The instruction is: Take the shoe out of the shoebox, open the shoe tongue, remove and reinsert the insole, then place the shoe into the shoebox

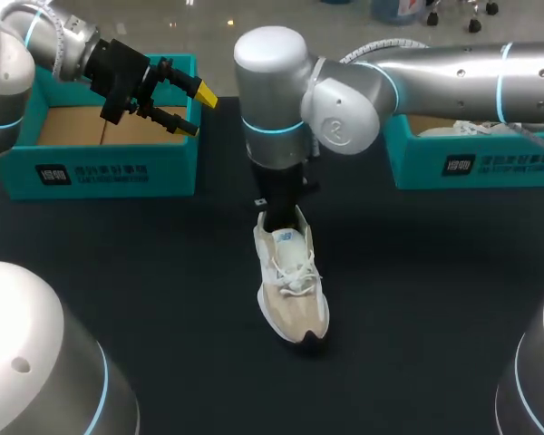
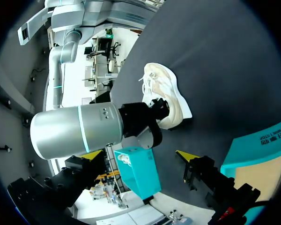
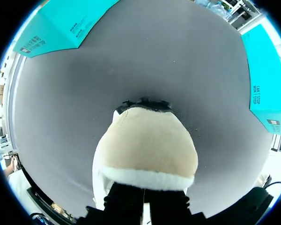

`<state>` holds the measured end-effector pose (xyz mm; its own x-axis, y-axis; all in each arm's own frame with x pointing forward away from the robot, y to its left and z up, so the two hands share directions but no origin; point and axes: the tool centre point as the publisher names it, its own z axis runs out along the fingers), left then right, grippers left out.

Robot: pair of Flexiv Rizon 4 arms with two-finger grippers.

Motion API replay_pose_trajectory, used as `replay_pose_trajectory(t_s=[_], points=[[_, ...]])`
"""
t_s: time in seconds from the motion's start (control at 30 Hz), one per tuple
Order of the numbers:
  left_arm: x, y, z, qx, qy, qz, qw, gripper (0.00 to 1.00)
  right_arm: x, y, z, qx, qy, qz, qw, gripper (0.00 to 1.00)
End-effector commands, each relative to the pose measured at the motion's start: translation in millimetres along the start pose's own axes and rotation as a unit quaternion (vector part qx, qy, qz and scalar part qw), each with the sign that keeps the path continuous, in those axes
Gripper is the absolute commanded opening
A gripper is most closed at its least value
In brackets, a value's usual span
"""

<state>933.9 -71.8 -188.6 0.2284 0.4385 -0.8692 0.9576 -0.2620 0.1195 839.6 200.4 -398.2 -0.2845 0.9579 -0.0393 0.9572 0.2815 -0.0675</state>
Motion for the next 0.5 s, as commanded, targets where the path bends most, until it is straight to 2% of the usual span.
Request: replay_pose_trajectory(t_s=[0.03, 0.2, 0.5], points=[[-0.2, 0, 0, 0.000, 0.001, 0.000, 1.000, 1.00, 3.5, -3.9, -16, 0.006, -0.003, 0.000, 1.000, 0.00], [-0.2, 0, 0, 0.000, 0.001, 0.000, 1.000, 1.00, 6.3, -13.3, -29, 0.027, -0.001, 0.001, 1.000, 0.00], [-0.2, 0, 0, 0.000, 0.001, 0.000, 1.000, 1.00, 11.7, -25.0, -38, 0.049, 0.000, -0.002, 0.999, 0.00]])
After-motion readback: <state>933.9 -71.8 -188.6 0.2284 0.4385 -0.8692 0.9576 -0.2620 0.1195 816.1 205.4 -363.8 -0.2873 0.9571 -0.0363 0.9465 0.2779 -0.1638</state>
